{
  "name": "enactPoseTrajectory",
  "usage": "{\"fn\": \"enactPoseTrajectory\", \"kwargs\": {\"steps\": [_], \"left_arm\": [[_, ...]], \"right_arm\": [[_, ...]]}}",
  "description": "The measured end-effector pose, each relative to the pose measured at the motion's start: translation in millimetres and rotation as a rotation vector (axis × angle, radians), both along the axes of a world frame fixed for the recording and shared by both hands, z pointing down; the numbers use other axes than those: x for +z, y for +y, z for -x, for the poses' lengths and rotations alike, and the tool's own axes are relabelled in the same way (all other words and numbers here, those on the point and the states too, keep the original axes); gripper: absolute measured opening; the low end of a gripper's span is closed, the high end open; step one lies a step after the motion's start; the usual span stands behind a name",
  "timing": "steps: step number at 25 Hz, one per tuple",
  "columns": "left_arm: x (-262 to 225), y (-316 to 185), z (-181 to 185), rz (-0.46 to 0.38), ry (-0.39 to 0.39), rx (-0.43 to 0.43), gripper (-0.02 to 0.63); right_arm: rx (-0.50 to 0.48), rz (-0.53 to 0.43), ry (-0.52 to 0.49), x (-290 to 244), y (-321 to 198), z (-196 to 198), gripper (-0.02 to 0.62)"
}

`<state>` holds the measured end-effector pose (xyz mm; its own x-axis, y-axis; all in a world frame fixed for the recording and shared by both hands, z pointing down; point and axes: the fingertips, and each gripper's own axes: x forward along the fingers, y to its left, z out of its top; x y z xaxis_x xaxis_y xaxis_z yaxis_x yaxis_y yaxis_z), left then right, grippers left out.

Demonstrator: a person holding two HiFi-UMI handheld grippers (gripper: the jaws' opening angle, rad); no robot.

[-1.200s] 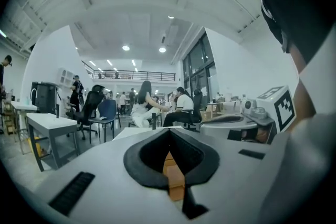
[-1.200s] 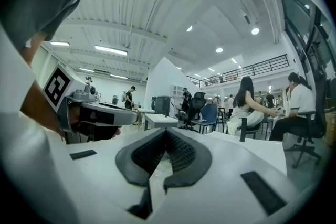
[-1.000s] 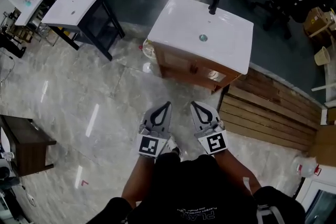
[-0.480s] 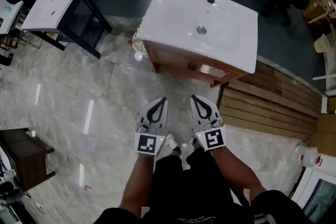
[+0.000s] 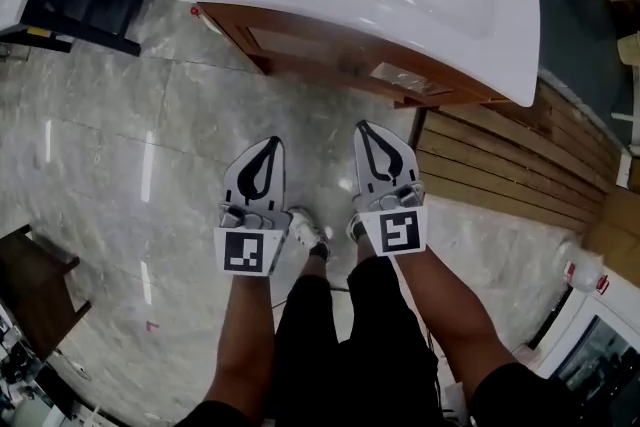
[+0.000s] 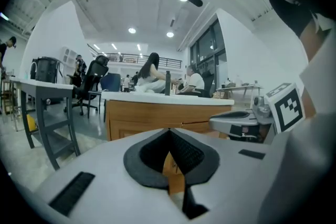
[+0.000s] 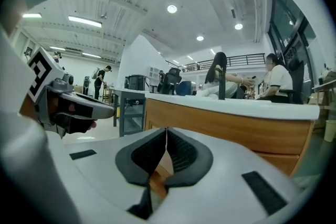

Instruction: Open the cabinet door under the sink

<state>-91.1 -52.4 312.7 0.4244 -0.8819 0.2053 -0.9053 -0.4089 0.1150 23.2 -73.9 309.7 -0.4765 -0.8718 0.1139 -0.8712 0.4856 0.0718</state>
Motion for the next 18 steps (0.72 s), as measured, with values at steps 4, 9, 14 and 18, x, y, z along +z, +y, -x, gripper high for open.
{"fn": "enactPoseTrajectory", "kwargs": {"steps": [4, 9, 14, 18], "left_arm": [[48.5, -22.5, 10.2, -0.001, -0.03, -0.021, 0.018], [91.5, -45.8, 5.9, -0.03, -0.042, 0.006, 0.018], [127.1, -63.9, -10.3, -0.002, -0.024, -0.007, 0.018], [145.0, -74.5, -18.9, 0.011, -0.013, -0.008, 0.018]], "right_arm": [[0.034, 0.004, 0.015, 50.2, -22.7, -11.9, 0.02], [0.057, 0.02, 0.046, 110.8, -49.9, -16.5, 0.02], [0.101, 0.056, 0.058, 158.3, -66.5, -20.6, 0.02], [0.148, 0.095, 0.08, 182.5, -73.6, -24.6, 0.02]]}}
